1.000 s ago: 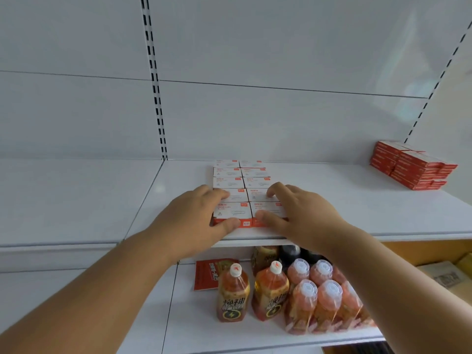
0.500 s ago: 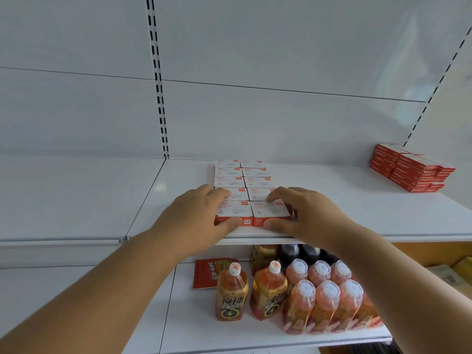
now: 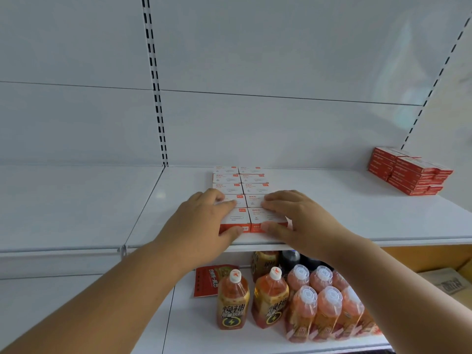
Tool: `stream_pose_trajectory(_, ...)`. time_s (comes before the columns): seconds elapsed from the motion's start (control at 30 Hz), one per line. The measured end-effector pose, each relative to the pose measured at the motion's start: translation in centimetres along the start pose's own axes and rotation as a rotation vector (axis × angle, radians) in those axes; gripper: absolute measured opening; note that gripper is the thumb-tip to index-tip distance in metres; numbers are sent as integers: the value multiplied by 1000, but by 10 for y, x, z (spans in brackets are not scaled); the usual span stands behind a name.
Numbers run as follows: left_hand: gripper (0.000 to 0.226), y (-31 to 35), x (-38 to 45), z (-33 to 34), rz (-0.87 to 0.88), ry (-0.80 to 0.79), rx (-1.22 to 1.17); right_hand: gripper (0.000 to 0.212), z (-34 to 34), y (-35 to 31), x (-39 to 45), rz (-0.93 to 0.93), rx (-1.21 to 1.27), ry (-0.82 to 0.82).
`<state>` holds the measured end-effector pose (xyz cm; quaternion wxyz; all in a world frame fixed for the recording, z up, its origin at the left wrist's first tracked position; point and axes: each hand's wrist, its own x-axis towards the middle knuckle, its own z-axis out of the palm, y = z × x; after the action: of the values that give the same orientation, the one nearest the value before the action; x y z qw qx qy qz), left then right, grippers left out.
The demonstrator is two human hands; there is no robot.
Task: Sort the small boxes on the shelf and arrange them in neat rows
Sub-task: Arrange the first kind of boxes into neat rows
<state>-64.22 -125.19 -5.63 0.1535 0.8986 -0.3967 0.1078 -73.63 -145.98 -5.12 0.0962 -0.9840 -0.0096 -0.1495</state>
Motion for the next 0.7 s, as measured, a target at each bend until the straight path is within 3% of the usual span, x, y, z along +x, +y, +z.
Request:
stream_pose_trajectory(0.43, 69, -2, 5, -9, -9, -40, -32, 58, -4, -2, 2, 30, 40, 0)
stream_pose_trajectory(0.57, 34, -15, 26, -19, -244, 61, -82, 41, -13, 7, 23, 201, 104, 90)
stream_pose_trajectory(0.7, 48, -29, 59, -17, -362, -140, 22, 48, -16, 18, 57, 459, -10, -97)
